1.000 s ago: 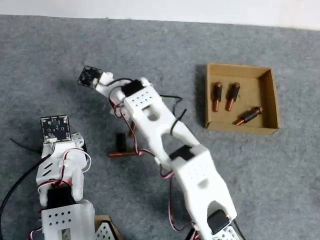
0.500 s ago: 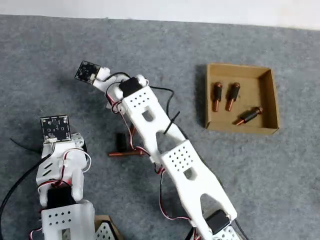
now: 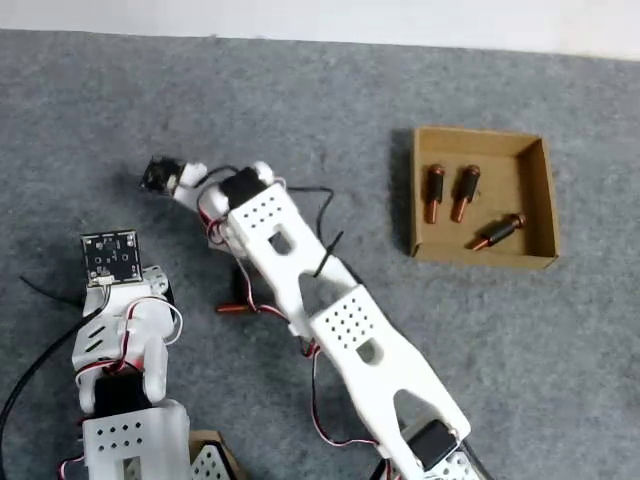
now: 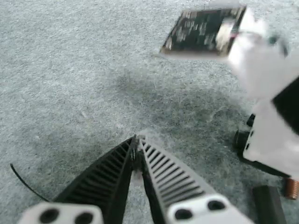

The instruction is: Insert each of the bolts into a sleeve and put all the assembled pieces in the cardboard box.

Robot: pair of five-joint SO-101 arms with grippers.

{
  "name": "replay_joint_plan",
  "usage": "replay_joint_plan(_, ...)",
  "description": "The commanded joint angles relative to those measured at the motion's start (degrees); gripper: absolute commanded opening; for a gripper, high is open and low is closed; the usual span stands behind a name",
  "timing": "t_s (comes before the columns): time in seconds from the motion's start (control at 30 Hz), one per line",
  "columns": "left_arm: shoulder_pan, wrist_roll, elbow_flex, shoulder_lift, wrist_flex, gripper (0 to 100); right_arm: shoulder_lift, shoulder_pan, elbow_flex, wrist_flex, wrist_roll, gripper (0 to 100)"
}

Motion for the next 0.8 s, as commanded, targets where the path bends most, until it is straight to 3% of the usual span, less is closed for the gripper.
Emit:
replay_joint_plan(0.0, 1.0, -0.3, -0.2, -0.7, -1.2, 1, -2.2, -0.5, -0.7, 2.4, 0.5, 16.9)
replay_joint_plan(0.43, 1.0, -0.3, -0.3, -0.7, -1.2, 1, 3.1, 3.1, -1.0, 1.0, 0.6, 16.1)
replay_joint_plan(0.57, 1.0, -0.3, -0.3, -0.7, -1.2, 1, 4.5, 2.9, -1.0, 0.9, 0.4, 0.2)
replay_joint_plan(0.77, 1.0, -0.3, -0.3, -0.7, -1.2, 1, 4.5, 2.7, -1.1, 1.0, 0.3, 0.4)
